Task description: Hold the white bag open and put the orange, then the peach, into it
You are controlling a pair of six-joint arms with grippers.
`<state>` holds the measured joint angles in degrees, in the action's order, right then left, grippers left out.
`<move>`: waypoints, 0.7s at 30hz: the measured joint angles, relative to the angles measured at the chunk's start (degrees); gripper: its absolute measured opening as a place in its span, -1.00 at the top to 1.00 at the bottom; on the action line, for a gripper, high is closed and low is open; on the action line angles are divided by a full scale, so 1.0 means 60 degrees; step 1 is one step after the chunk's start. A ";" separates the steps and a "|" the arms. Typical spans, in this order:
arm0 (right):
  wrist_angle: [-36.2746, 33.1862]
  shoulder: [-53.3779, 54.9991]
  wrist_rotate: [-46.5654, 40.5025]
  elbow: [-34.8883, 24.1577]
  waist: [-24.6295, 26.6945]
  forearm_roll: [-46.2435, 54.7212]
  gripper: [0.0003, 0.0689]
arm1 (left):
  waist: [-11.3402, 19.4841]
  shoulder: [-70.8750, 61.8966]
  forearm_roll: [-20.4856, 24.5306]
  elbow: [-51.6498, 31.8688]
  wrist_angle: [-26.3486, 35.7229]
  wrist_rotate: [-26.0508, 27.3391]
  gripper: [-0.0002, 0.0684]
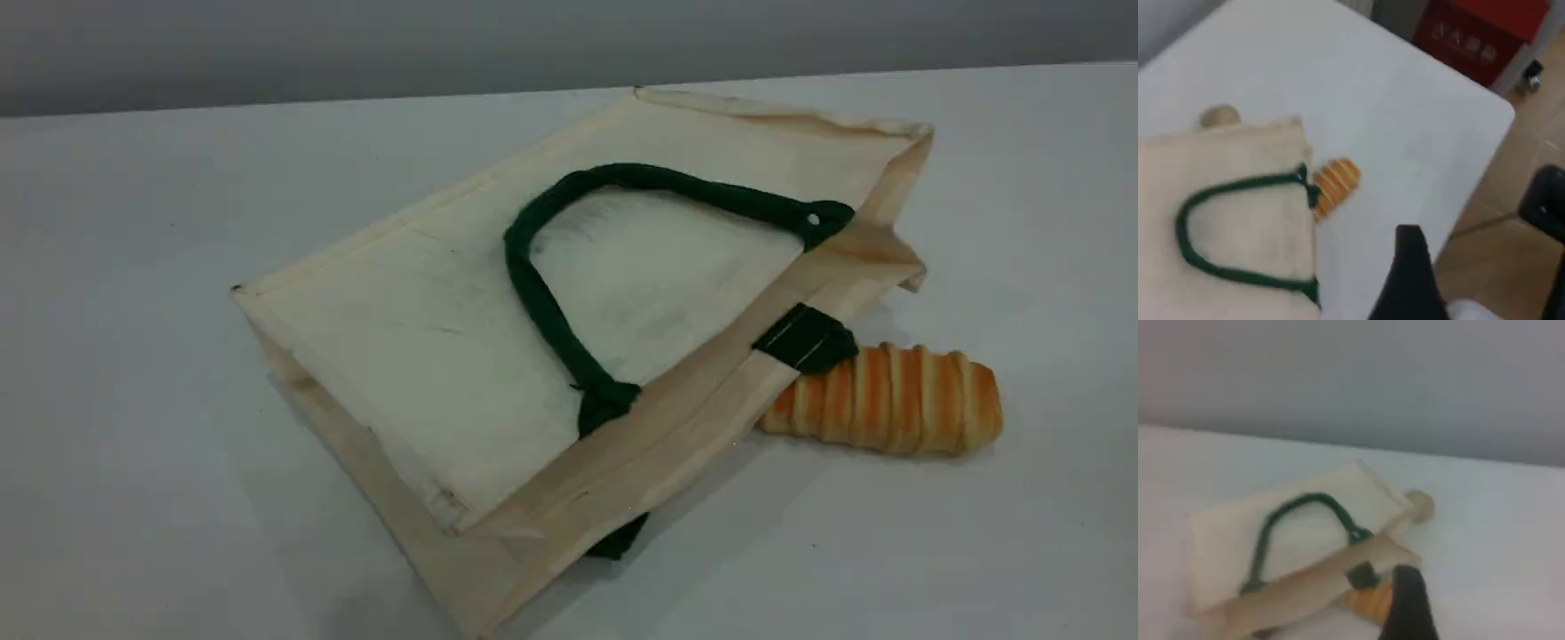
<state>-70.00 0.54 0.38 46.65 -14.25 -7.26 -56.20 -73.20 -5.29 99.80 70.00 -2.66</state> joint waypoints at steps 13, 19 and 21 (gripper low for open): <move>0.0755 -0.0090 -0.0064 -0.2589 -0.0012 0.0249 -0.39 | -0.0966 0.2902 0.0882 -0.4827 -0.0028 -0.1485 -0.48; 0.0655 -0.0090 -0.0064 -0.2589 -0.0012 0.0748 -0.39 | -0.0966 0.4642 0.0882 -0.7157 -0.0025 -0.1461 -0.48; 0.0858 -0.0090 -0.0064 -0.2589 -0.0012 0.1054 -0.39 | -0.0966 0.5265 0.0882 -0.7739 -0.0016 -0.1461 -0.48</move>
<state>-64.85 0.00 0.00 31.11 -14.33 -0.94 -62.00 -41.61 0.00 53.36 69.90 -11.43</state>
